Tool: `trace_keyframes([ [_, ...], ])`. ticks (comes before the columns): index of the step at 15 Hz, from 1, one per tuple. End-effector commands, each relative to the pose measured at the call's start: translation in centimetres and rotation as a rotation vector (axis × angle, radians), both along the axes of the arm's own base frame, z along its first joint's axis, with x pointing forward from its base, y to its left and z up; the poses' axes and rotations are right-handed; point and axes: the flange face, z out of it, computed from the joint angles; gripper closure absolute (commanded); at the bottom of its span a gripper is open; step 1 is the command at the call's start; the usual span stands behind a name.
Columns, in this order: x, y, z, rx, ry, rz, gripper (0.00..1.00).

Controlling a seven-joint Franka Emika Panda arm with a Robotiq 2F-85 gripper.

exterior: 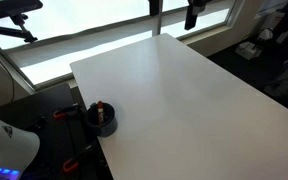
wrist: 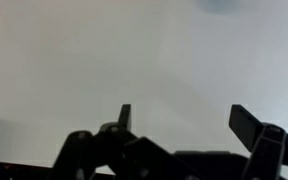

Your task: Move the marker to the table on the right side of the mug

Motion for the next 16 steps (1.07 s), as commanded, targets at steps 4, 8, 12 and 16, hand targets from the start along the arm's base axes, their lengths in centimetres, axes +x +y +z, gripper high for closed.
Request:
trace_keyframes([
  [4,0.0,0.0,0.1,0.0,0.001,0.0,0.0],
  [8,0.0,0.0,0.1,0.0,0.001,0.0,0.0],
  [12,-0.7,0.6,-1.4,0.006,-0.001,0.138,0.0],
  [16,-2.1,1.2,-5.9,0.03,0.07,0.291,0.0],
])
